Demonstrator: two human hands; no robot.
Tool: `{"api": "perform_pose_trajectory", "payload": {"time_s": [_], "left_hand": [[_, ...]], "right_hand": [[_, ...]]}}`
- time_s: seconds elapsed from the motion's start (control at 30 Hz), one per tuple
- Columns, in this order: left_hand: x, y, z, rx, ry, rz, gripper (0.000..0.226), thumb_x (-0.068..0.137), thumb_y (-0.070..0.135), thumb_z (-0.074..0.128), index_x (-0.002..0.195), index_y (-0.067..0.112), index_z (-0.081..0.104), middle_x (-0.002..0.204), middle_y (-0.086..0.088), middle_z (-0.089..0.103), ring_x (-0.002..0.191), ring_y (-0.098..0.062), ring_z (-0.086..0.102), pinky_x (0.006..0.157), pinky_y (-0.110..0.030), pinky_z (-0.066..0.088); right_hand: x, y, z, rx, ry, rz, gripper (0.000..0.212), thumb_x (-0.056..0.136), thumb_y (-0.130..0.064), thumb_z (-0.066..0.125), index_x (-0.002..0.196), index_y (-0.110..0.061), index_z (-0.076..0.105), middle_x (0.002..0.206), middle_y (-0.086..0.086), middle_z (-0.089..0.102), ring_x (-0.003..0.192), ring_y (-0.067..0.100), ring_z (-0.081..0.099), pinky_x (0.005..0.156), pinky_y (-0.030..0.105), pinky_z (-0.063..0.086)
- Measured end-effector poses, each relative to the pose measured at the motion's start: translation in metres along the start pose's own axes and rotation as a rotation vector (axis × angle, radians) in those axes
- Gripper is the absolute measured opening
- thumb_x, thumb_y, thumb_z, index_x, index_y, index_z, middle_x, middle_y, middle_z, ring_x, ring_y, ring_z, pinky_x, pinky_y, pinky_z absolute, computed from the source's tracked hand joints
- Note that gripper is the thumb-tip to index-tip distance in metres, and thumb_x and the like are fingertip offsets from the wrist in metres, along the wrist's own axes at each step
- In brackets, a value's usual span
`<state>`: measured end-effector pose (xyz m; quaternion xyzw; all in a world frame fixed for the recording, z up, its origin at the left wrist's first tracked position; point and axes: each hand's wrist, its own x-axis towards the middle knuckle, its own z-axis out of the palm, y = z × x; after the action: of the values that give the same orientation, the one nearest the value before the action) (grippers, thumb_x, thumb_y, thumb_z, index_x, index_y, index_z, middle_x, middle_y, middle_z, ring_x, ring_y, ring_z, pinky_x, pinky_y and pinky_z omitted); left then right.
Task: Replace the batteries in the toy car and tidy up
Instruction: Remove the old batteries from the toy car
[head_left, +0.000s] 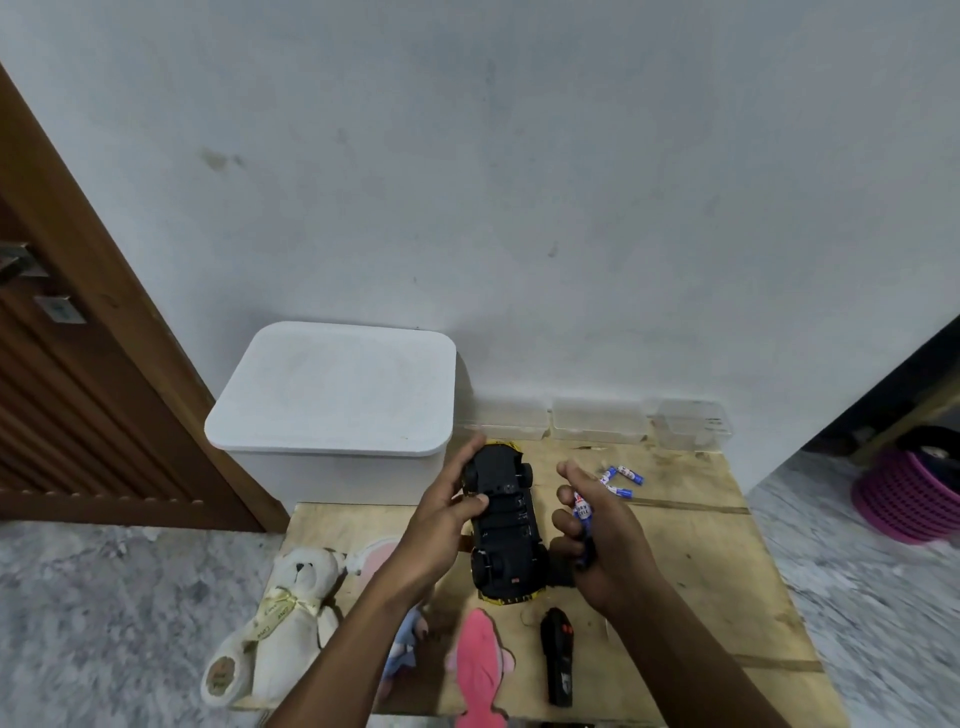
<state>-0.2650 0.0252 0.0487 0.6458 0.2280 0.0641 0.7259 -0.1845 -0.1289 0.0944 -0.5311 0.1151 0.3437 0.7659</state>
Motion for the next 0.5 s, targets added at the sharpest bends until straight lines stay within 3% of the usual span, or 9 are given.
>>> {"api": "perform_pose_trajectory", "payload": {"time_s": [0.1,0.23,0.37,0.5], "left_hand": [[0.016,-0.013,0.005,-0.014,-0.009,-0.069,0.068,0.100,-0.003,0.048,0.147,0.044,0.031,0.143,0.001,0.054,0.128,-0.024,0.055,0.095,-0.046,0.053],[0.042,-0.033,0.015,-0.017,-0.001,-0.196,0.052,0.100,-0.002,0.048,0.141,0.028,0.038,0.130,0.000,0.058,0.107,-0.019,0.061,0.076,-0.040,0.055],[0.067,-0.052,0.026,-0.002,0.085,-0.259,0.048,0.098,-0.002,0.052,0.133,0.031,0.047,0.117,-0.002,0.058,0.105,-0.022,0.060,0.092,-0.047,0.055],[0.085,-0.077,0.030,0.035,0.194,-0.306,0.053,0.092,-0.009,0.053,0.128,0.030,0.054,0.116,-0.005,0.063,0.107,-0.025,0.061,0.084,-0.032,0.054]], "right_hand": [[0.004,0.000,-0.008,-0.024,0.027,-0.007,0.018,0.095,-0.027,0.061,0.107,-0.013,0.061,0.067,-0.004,0.046,0.043,0.006,0.032,0.032,0.018,0.023],[0.009,0.000,-0.019,-0.055,0.075,-0.018,0.017,0.094,-0.027,0.063,0.104,-0.013,0.062,0.070,-0.003,0.045,0.045,0.006,0.033,0.033,0.018,0.024],[0.015,-0.005,-0.031,-0.080,0.120,-0.013,0.021,0.093,-0.027,0.064,0.107,-0.012,0.060,0.072,-0.002,0.045,0.047,0.006,0.033,0.034,0.019,0.026],[0.021,-0.007,-0.046,-0.084,0.130,-0.005,0.019,0.092,-0.027,0.065,0.101,-0.011,0.059,0.069,-0.001,0.046,0.047,0.007,0.033,0.034,0.020,0.027]]}}
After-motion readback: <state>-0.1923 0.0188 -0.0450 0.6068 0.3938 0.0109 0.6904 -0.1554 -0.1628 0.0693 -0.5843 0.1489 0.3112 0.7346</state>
